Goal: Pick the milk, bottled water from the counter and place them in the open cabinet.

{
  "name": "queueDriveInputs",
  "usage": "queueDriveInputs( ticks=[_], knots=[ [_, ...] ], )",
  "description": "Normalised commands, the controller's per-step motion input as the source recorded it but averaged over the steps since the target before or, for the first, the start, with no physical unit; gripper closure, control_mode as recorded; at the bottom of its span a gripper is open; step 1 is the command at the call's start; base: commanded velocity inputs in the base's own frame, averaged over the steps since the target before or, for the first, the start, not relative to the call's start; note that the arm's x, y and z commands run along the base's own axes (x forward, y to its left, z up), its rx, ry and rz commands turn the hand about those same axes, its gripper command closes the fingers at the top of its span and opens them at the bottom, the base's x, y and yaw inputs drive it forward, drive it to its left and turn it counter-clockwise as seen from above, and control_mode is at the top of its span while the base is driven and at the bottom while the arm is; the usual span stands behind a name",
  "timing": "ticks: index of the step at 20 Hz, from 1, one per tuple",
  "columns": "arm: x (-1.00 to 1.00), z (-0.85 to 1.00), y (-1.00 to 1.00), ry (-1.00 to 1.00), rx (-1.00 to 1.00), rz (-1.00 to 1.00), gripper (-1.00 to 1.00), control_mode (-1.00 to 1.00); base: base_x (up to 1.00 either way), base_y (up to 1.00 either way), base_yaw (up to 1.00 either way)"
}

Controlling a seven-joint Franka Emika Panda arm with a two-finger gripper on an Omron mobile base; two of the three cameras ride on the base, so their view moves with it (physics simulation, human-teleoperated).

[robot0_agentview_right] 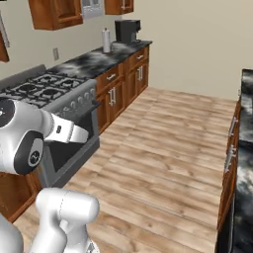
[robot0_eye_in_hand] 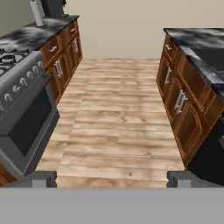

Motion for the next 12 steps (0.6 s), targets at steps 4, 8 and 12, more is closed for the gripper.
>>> queueDriveInputs(
  ticks=[4,8,12],
  knots=[
    [0.0,0.0,0.0,0.0,0.0,0.0,-1.0,1.0,-0.22,0.0,-0.59],
    [0.0,0.0,0.0,0.0,0.0,0.0,-1.0,1.0,-0.2,0.0,-0.59],
    [0.0,0.0,0.0,0.0,0.0,0.0,-1.0,1.0,-0.24,-0.01,-0.59]
  ],
)
